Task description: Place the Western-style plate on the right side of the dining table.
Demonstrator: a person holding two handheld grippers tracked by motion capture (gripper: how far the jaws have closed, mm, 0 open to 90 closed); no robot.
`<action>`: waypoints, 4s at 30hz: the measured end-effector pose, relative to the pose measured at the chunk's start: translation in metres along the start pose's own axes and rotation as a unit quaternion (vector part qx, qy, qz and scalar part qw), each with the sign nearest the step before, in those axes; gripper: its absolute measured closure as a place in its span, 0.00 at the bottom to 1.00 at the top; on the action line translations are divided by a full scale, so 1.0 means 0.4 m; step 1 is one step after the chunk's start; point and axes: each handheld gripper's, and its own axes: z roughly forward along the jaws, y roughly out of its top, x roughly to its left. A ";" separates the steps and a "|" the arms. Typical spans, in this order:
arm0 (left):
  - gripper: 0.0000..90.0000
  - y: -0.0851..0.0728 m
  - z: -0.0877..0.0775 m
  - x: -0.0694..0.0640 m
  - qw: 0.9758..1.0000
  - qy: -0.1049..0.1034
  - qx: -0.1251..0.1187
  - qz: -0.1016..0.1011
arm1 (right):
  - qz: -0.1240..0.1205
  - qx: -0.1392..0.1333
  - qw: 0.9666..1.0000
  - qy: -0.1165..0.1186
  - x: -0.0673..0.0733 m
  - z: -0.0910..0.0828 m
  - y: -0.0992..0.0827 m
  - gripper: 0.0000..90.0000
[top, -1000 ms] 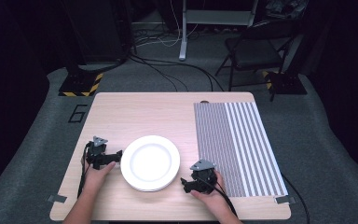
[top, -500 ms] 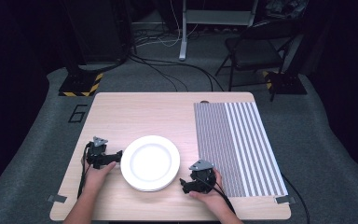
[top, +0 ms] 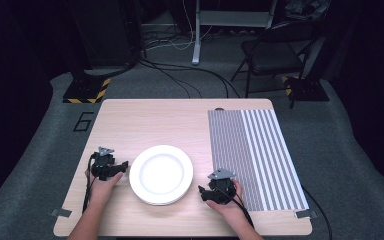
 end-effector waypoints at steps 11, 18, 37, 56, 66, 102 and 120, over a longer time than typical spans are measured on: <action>0.46 0.027 -0.061 -0.031 0.999 -0.019 -0.027 -0.021 | -0.007 0.019 0.999 0.033 0.002 -0.034 0.053 0.43; 0.55 0.035 -0.073 -0.048 0.999 -0.031 -0.032 -0.014 | 0.010 0.001 0.999 0.036 -0.011 -0.042 0.109 0.42; 0.59 0.090 -0.135 -0.110 0.997 -0.048 -0.054 -0.014 | 0.014 -0.059 0.997 0.056 -0.016 -0.071 0.207 0.60; 0.69 0.033 -0.149 -0.093 0.995 -0.087 -0.044 -0.024 | 0.005 -0.062 0.996 0.069 -0.005 -0.044 0.167 0.53; 0.69 0.014 -0.154 -0.099 0.995 -0.089 -0.046 -0.021 | 0.019 -0.044 0.994 0.095 0.004 -0.019 0.169 0.57; 0.87 -0.013 -0.141 -0.081 0.983 -0.154 -0.017 -0.099 | 0.088 -0.032 0.989 0.111 -0.007 0.018 0.164 0.63; 0.90 -0.015 -0.139 -0.089 0.985 -0.146 -0.012 -0.091 | 0.145 -0.017 0.979 0.141 -0.019 0.028 0.158 0.61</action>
